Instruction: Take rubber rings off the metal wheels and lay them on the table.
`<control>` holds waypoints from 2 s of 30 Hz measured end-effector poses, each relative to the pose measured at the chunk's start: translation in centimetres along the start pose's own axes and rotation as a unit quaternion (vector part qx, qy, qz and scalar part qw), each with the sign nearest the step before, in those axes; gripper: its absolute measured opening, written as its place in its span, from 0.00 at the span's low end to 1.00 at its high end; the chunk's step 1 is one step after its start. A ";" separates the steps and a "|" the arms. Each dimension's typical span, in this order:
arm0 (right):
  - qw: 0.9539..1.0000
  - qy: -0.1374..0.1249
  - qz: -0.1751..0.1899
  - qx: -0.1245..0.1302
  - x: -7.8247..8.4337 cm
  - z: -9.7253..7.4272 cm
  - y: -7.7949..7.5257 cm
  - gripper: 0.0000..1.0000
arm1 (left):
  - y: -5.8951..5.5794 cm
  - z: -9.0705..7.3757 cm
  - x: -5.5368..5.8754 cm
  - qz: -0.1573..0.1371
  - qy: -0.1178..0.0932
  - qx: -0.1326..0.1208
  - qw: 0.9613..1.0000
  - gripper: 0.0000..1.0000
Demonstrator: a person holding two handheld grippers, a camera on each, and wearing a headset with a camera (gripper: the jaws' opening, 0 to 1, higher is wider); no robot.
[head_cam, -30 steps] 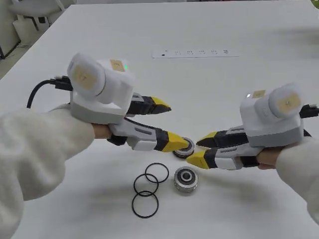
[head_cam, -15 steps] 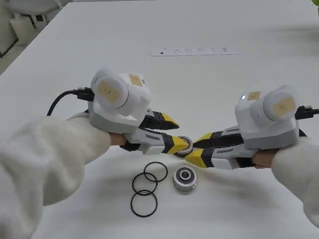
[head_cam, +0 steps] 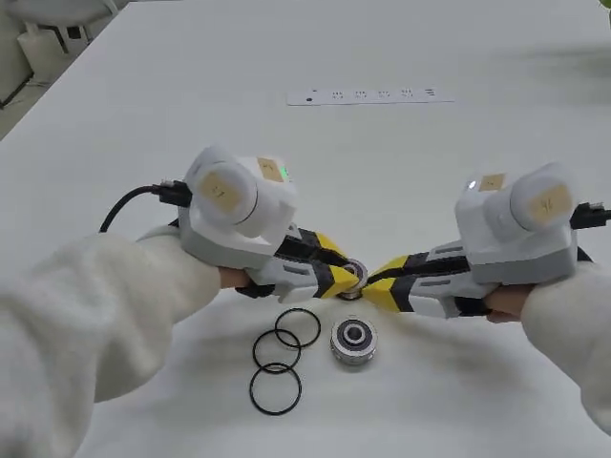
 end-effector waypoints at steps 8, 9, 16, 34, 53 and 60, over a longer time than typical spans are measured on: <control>0.999 0.004 0.032 0.004 0.0 -0.2 -0.1 0.00 | -0.3 0.1 0.1 0.004 -0.002 0.000 1.000 0.14; 0.999 0.004 0.036 0.005 0.0 -0.2 0.0 0.00 | -0.3 0.1 0.1 0.004 -0.001 -0.001 1.000 0.14; 0.997 -0.007 0.075 0.010 -0.1 -0.7 -0.1 0.00 | -0.2 0.1 0.1 0.008 -0.002 -0.003 1.000 0.14; 0.989 -0.042 0.145 0.001 -1.0 -1.0 -0.1 0.00 | -0.3 0.0 0.1 0.013 -0.004 -0.008 1.000 0.14; 0.987 -0.055 0.151 -0.015 -1.9 -0.7 0.5 0.00 | -0.3 0.0 0.1 0.016 -0.005 -0.011 1.000 0.14; 0.989 -0.063 0.133 -0.016 -2.7 -0.7 0.8 0.00 | -0.3 0.0 0.0 0.017 -0.006 -0.015 1.000 0.14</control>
Point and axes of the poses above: the centre of the closed fingertips' face, and the gripper's own axes: z roughly forward along the fingers, y roughly to its left, x roughly out of its underside, the point moved 8 cm from there along -z, roughly backward along the fingers, and after that the axes turned 6 degrees about -x, right-handed, at the moved point
